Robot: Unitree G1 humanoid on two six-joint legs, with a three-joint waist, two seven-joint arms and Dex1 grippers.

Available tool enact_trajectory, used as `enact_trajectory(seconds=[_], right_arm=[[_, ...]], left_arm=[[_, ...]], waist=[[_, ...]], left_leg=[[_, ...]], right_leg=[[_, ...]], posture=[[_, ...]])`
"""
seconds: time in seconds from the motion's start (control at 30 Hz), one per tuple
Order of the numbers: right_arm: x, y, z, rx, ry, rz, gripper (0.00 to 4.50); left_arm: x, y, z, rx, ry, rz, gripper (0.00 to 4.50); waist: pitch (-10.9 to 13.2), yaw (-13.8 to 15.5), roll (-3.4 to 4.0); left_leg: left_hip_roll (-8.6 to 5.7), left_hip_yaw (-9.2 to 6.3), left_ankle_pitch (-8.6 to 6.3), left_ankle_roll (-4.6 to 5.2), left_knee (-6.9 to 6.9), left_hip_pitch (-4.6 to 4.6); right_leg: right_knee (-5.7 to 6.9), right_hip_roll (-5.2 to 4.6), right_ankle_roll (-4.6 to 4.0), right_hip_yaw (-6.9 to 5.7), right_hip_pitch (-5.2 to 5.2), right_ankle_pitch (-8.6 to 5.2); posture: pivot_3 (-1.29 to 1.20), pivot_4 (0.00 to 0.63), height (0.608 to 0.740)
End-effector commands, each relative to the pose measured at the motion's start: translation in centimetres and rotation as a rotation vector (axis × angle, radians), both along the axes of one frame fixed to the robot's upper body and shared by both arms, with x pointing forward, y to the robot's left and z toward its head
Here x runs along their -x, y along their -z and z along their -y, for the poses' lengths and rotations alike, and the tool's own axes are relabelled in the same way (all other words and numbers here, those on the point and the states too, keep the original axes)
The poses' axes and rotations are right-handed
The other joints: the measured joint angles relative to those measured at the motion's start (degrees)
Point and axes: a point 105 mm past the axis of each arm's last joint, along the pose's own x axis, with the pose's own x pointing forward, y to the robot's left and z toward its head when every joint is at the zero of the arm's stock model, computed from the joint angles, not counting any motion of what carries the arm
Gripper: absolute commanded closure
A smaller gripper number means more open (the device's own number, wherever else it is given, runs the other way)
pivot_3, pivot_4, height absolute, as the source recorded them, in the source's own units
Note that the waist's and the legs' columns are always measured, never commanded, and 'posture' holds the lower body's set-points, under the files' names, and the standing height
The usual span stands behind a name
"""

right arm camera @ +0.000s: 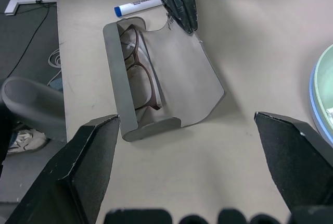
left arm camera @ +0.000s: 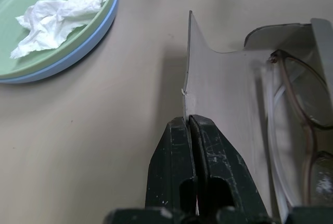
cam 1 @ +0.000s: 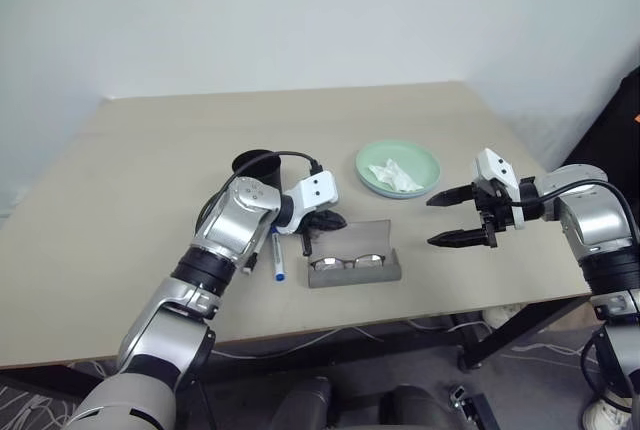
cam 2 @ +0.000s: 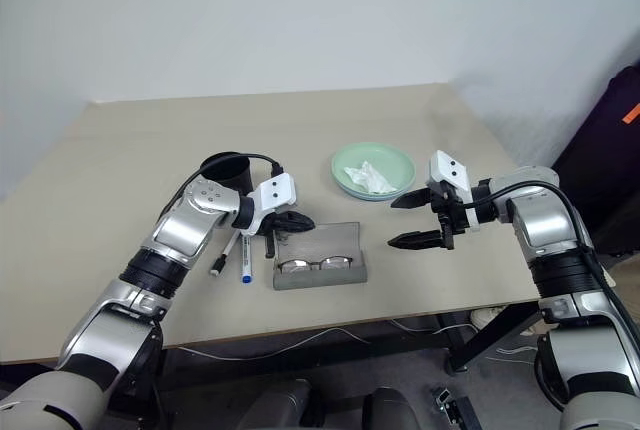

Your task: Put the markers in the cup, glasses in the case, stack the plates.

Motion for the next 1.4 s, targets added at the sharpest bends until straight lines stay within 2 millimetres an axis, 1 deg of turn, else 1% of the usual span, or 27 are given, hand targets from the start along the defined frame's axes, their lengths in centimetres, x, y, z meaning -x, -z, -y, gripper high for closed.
enact_trajectory(seconds=[0.03,0.2,0.27,0.47,0.7,0.83,0.93,1.1,1.23,1.4], right_arm=[[-0.2,-1.6,-0.4,-0.007,-0.023,0.060,0.00],[-0.2,-1.6,-0.4,-0.003,-0.025,0.061,0.00],[-0.2,-1.6,-0.4,-0.002,-0.026,0.061,0.00],[-0.2,-1.5,-0.5,0.002,-0.028,0.062,0.00],[-0.2,-1.5,-0.5,0.003,-0.030,0.061,0.00],[-0.3,-1.5,-0.5,0.005,-0.030,0.061,0.00],[-0.3,-1.6,-0.5,0.005,-0.031,0.061,0.00],[-0.3,-1.6,-0.6,0.003,-0.033,0.061,0.00],[-0.4,-1.5,-0.7,0.002,-0.033,0.062,0.00],[-0.5,-1.5,-0.8,0.000,-0.035,0.063,0.00]], left_arm=[[0.7,-0.9,0.5,0.018,0.041,0.013,4.48],[2.2,-0.8,0.7,0.014,0.090,-0.009,4.48],[3.1,-0.6,0.7,0.012,0.116,-0.028,4.48],[4.9,0.1,0.8,0.009,0.144,-0.066,4.48],[5.7,0.5,0.8,0.014,0.144,-0.084,4.48],[6.0,0.3,0.8,0.019,0.147,-0.090,4.48],[6.5,-0.1,0.8,0.033,0.162,-0.102,4.48],[7.5,-0.1,0.6,0.026,0.182,-0.116,4.48],[7.3,-0.1,0.4,0.025,0.157,-0.106,4.48],[4.9,-0.5,-0.1,0.019,0.066,-0.039,4.48]], waist=[[0.00,0.01,0.00],[0.00,-0.02,0.00],[0.00,-0.02,0.00],[-0.01,-0.02,0.02],[-0.01,0.00,0.02],[-0.01,-0.01,0.02],[-0.01,-0.02,0.02],[-0.01,-0.03,0.02],[-0.01,-0.02,0.02],[-0.01,-0.01,0.02]], left_leg=[[0.00,0.00,0.00,0.00,0.00,0.00],[0.00,0.00,0.00,0.00,0.00,0.00],[0.00,0.00,0.00,0.00,-0.01,0.00],[0.00,0.00,0.00,0.00,-0.02,0.01],[0.00,0.00,0.00,0.00,-0.02,0.01],[0.00,0.00,0.00,0.00,-0.03,0.01],[0.00,0.00,0.00,0.00,-0.05,0.01],[0.00,0.00,0.00,0.00,-0.10,0.01],[0.00,0.00,0.00,0.00,-0.11,0.02],[0.00,0.00,0.00,0.00,-0.10,0.05]], right_leg=[[0.00,0.00,0.00,-0.01,0.00,0.00],[-0.01,0.00,0.00,0.00,0.00,0.00],[-0.01,0.00,0.00,0.01,-0.01,0.00],[-0.01,0.00,-0.01,0.01,0.00,0.00],[-0.02,0.01,-0.01,0.00,0.00,-0.01],[-0.03,0.01,-0.01,0.01,0.00,-0.01],[-0.03,0.02,0.00,0.01,0.00,-0.01],[-0.04,0.02,-0.01,0.02,-0.02,-0.01],[-0.04,0.02,-0.01,0.01,-0.02,-0.01],[-0.04,0.02,-0.01,0.01,0.00,-0.01]], posture=[[0.00,0.000,0.727],[0.00,0.000,0.727],[0.00,0.000,0.727],[0.00,0.000,0.727],[0.00,0.000,0.727],[0.00,0.000,0.727],[0.00,0.000,0.727],[0.00,0.000,0.727],[0.00,0.000,0.727],[0.00,0.000,0.727]])
